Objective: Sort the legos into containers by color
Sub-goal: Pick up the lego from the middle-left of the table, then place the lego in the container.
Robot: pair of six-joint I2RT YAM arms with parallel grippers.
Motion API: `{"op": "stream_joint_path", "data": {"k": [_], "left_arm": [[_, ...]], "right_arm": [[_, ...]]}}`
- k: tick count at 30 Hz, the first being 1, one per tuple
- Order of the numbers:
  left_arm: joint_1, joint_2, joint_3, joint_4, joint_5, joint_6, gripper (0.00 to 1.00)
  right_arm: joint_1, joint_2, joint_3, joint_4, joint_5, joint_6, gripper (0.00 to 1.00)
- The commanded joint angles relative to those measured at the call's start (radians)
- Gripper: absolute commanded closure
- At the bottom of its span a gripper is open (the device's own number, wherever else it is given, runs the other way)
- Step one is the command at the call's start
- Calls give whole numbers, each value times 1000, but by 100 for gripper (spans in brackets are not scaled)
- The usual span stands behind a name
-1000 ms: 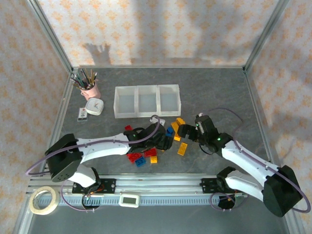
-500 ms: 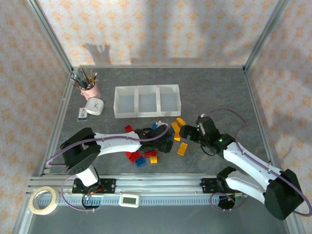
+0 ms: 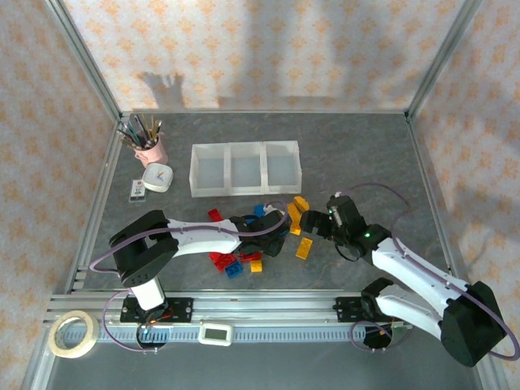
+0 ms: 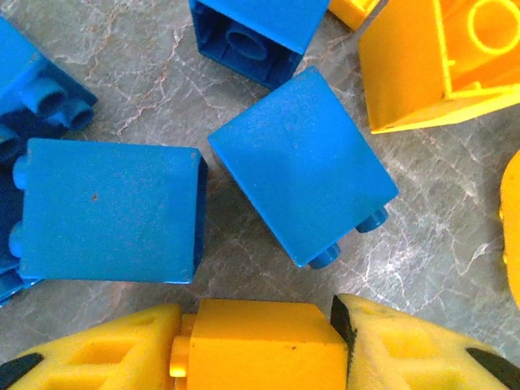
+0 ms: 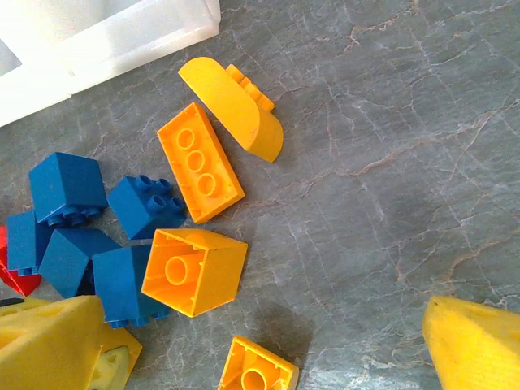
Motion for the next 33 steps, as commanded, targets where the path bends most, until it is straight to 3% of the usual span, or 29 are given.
{"op": "stream_joint_path", "data": {"k": [1, 11, 19, 26, 33], "left_arm": [[-8, -2, 11, -5, 9, 14, 58], [-8, -109, -3, 9, -36, 0, 78], [33, -313, -21, -35, -148, -21, 81], [240, -510, -43, -42, -229, -6, 81], [505, -509, -24, 5, -245, 17, 81]], "right_arm": [[6, -15, 1, -6, 35, 8, 0], [6, -31, 50, -29, 16, -5, 0], [6, -21, 137, -28, -41, -47, 0], [11, 48, 205, 80, -113, -71, 0], [93, 182, 285, 213, -98, -91, 0]]}}
